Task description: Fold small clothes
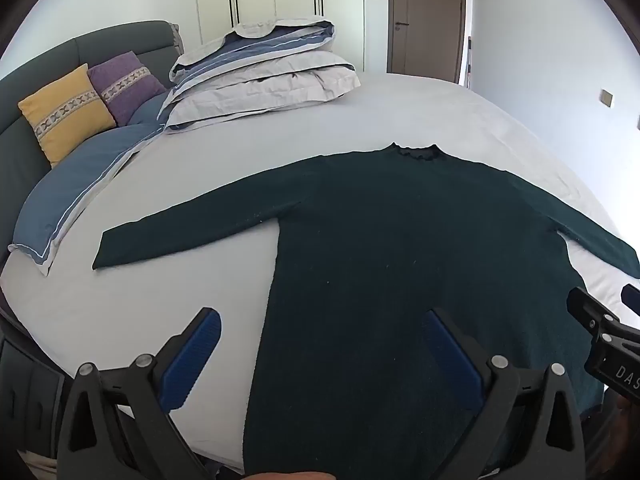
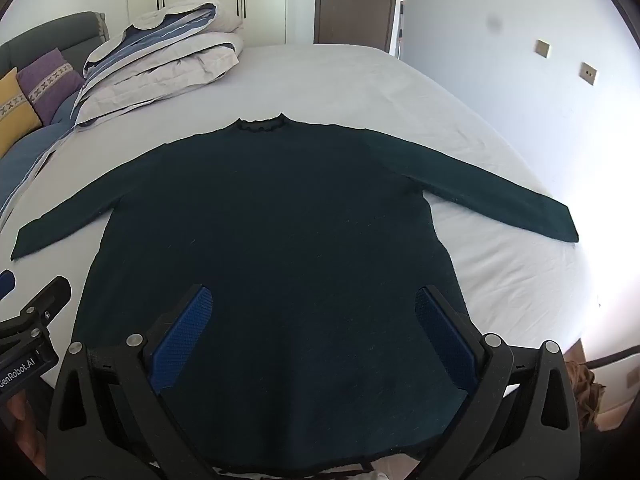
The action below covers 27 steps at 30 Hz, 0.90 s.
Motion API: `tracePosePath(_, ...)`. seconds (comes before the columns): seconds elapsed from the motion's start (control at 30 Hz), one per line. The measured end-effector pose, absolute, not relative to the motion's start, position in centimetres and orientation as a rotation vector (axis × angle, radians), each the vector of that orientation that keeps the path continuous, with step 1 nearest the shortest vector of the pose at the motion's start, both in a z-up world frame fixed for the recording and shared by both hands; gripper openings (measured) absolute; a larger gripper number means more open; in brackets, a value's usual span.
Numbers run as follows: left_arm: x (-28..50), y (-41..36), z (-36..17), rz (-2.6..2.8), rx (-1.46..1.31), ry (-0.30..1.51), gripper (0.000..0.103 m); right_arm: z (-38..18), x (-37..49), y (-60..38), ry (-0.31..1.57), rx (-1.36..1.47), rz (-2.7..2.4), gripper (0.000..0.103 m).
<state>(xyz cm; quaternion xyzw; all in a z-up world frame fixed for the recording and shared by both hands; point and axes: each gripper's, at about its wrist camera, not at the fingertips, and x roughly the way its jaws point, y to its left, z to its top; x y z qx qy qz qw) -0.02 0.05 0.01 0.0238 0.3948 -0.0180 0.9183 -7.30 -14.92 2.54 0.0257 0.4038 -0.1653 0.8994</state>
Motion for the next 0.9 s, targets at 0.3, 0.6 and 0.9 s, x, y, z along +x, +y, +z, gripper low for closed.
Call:
tracePosePath(0.3,0.02,0.12,-0.28,-0.034,0.049,0.813,0.103,2.44,-7.55,-14.86,0.844,0.052,-0.334,0.103)
tracePosePath(0.6,0.06,0.66,-0.50,-0.035,0.046,0.817,0.103,2.10,-7.41,-14.36,0.855,0.040,-0.324,0.103)
tracePosePath(0.9,-0.03,0.89,-0.86,-0.032,0.041,0.819,0.103,1.95,-7.45,-14.00,0.856,0.028,-0.321,0.103)
